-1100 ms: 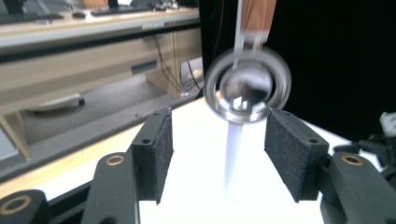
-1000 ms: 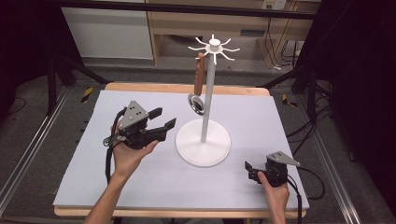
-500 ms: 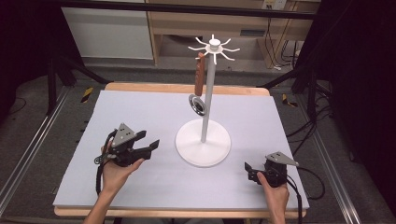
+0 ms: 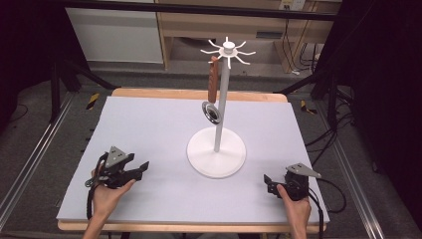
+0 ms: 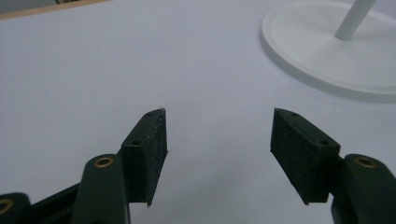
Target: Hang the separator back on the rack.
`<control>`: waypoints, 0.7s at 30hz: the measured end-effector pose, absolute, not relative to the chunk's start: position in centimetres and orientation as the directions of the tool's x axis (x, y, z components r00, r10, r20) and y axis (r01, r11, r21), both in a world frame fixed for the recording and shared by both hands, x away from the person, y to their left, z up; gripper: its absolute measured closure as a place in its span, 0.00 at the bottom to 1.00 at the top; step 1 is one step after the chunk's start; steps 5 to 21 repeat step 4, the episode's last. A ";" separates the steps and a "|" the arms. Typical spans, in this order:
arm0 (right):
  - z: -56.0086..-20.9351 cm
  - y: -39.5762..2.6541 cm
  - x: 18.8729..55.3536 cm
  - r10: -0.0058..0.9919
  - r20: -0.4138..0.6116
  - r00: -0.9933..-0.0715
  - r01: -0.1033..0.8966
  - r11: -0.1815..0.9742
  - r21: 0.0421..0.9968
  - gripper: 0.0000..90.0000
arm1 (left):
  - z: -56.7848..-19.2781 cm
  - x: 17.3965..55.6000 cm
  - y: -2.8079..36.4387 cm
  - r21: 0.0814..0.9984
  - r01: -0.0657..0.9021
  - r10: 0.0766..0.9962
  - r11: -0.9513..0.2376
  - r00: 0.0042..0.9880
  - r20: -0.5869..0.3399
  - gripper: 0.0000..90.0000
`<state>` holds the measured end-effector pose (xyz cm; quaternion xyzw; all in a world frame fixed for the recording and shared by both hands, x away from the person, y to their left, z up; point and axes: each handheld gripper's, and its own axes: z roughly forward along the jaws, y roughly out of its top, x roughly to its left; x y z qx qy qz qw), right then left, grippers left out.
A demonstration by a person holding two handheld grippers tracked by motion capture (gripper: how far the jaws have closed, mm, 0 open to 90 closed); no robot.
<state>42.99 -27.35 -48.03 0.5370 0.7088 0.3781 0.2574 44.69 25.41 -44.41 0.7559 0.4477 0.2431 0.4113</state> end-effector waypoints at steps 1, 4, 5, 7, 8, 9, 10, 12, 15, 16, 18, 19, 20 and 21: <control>-48.1 -27.5 43.0 0.957 0.039 -0.289 0.570 0.139 0.810 0.07 | -44.6 44.6 25.9 0.836 0.482 0.881 -0.261 0.473 0.002 0.40; -48.2 -27.7 42.9 0.959 0.033 -0.283 0.578 0.143 0.803 0.07 | -45.1 44.7 27.2 0.829 0.494 0.902 -0.261 0.430 0.028 0.39; -48.2 -27.7 42.9 0.959 0.033 -0.283 0.578 0.143 0.803 0.07 | -45.1 44.7 27.2 0.829 0.494 0.902 -0.261 0.430 0.028 0.39; -48.2 -27.7 42.9 0.959 0.033 -0.283 0.578 0.143 0.803 0.07 | -45.1 44.7 27.2 0.829 0.494 0.902 -0.261 0.430 0.028 0.39; -48.2 -27.7 42.9 0.959 0.033 -0.283 0.578 0.143 0.803 0.07 | -45.1 44.7 27.2 0.829 0.494 0.902 -0.261 0.430 0.028 0.39; -48.2 -27.7 42.9 0.959 0.033 -0.283 0.578 0.143 0.803 0.07 | -45.1 44.7 27.2 0.829 0.494 0.902 -0.261 0.430 0.028 0.39; -48.2 -27.7 42.9 0.959 0.033 -0.283 0.578 0.143 0.803 0.07 | -45.1 44.7 27.2 0.829 0.494 0.902 -0.261 0.430 0.028 0.39; -48.2 -27.7 42.9 0.959 0.033 -0.283 0.578 0.143 0.803 0.07 | -45.1 44.7 27.2 0.829 0.494 0.902 -0.261 0.430 0.028 0.39; -48.2 -27.7 42.9 0.959 0.033 -0.283 0.578 0.143 0.803 0.07 | -45.1 44.7 27.2 0.829 0.494 0.902 -0.261 0.430 0.028 0.39; -48.2 -27.7 42.9 0.959 0.033 -0.283 0.578 0.143 0.803 0.07 | -45.1 44.7 27.2 0.829 0.494 0.902 -0.261 0.430 0.028 0.39; -48.2 -27.7 42.9 0.959 0.033 -0.283 0.578 0.143 0.803 0.07 | -45.1 44.7 27.2 0.829 0.494 0.902 -0.261 0.430 0.028 0.39; -48.2 -27.7 42.9 0.959 0.033 -0.283 0.578 0.143 0.803 0.07 | -45.1 44.7 27.2 0.829 0.494 0.902 -0.261 0.430 0.028 0.39; -48.2 -27.7 42.9 0.959 0.033 -0.283 0.578 0.143 0.803 0.07 | -45.1 44.7 27.2 0.829 0.494 0.902 -0.261 0.430 0.028 0.39; -48.2 -27.7 42.9 0.959 0.033 -0.283 0.578 0.143 0.803 0.07 | -45.1 44.7 27.2 0.829 0.494 0.902 -0.261 0.430 0.028 0.39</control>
